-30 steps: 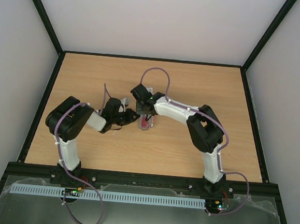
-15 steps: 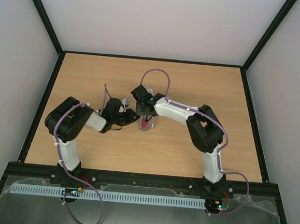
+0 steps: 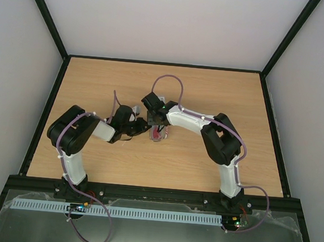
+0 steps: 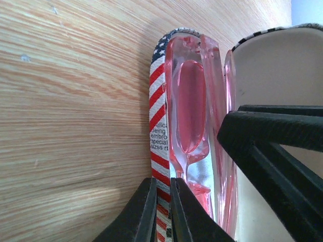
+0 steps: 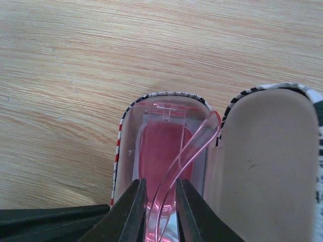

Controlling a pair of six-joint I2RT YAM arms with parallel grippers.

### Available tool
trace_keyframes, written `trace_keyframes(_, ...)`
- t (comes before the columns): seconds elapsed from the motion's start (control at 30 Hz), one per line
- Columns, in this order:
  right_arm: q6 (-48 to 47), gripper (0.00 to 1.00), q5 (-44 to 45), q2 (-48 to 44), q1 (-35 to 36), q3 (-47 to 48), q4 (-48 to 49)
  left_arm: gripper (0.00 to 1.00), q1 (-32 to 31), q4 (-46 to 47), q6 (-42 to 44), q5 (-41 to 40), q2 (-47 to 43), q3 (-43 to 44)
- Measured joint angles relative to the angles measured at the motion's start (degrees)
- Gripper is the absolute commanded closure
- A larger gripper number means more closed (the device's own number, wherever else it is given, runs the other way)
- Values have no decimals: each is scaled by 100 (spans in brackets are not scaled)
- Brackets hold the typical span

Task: Organize the sunglasses
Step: Place the sunglasses in the sunglasses case, then close the sunglasses case at the center of the board.

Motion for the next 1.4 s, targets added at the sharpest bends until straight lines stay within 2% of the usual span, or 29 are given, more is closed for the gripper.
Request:
trace_keyframes(0.3,-11,74,-122,-116,0,39,-210,91,-55,-101,0,-2,-26,20)
trace_keyframes(0.63,-20,71,-426,-1252,-181,-39,-140,91,-55,-181,0,-2,-26,22)
trace_keyframes(0.8,42,72,-774,-1976,-734,-911,260,91,-55,-184,2,-2,-26,22)
trace_keyframes(0.93,42,73,-890,-2074,-1165,-1523,413,91,-55,-181,0,0,-26,20)
trace_keyframes(1.1,55,81,-1147,-2076,-1180,-2092,623,91,-55,-188,0,2,-26,22)
trace_keyframes(1.4,190,81,-1792,-2210,-1152,-2496,1362,92,-55,-358,0,0,-125,22)
